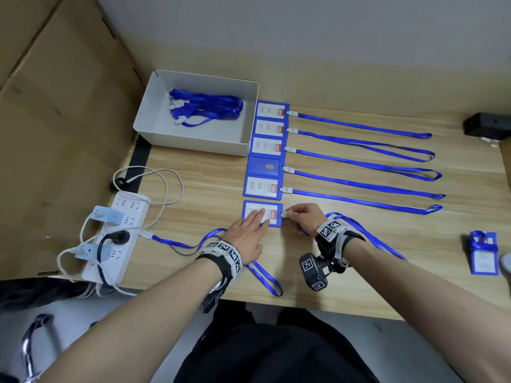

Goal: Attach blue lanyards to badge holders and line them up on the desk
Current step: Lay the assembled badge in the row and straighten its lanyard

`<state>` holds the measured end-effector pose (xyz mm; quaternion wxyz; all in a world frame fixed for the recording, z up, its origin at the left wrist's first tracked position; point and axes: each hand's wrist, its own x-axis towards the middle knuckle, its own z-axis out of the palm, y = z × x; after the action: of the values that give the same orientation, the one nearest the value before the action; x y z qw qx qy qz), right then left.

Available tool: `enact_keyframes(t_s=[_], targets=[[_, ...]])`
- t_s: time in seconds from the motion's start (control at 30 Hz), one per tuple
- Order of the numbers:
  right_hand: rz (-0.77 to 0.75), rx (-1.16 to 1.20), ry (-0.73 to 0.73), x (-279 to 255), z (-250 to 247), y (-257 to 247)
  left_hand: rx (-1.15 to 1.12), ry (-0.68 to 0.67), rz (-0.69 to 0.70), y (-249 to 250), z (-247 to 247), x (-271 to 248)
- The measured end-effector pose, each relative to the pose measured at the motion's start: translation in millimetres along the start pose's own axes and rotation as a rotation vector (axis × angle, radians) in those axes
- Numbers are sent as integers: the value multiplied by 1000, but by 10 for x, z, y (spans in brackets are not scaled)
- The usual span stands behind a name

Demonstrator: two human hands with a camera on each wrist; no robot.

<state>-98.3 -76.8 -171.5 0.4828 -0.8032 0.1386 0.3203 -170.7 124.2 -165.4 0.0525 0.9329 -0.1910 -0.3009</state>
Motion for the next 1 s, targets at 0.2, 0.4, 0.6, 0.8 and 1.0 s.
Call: enact_keyframes(t_s=[0.2, 0.4, 0.6, 0.8, 1.0], targets=[[6, -293, 0, -43, -379, 189, 33, 40, -33, 21, 25, 22], [-113, -559, 77, -204, -684, 198, 0, 22, -63, 53, -55, 7], [-104, -559, 77, -214, -977, 385, -12, -34, -101, 101, -160, 47], [-172, -379, 141, -151, -761, 278, -8, -59, -117, 138, -232, 74], [-219, -471, 13, 63, -394, 67, -24, -44, -109, 114, -216, 103]])
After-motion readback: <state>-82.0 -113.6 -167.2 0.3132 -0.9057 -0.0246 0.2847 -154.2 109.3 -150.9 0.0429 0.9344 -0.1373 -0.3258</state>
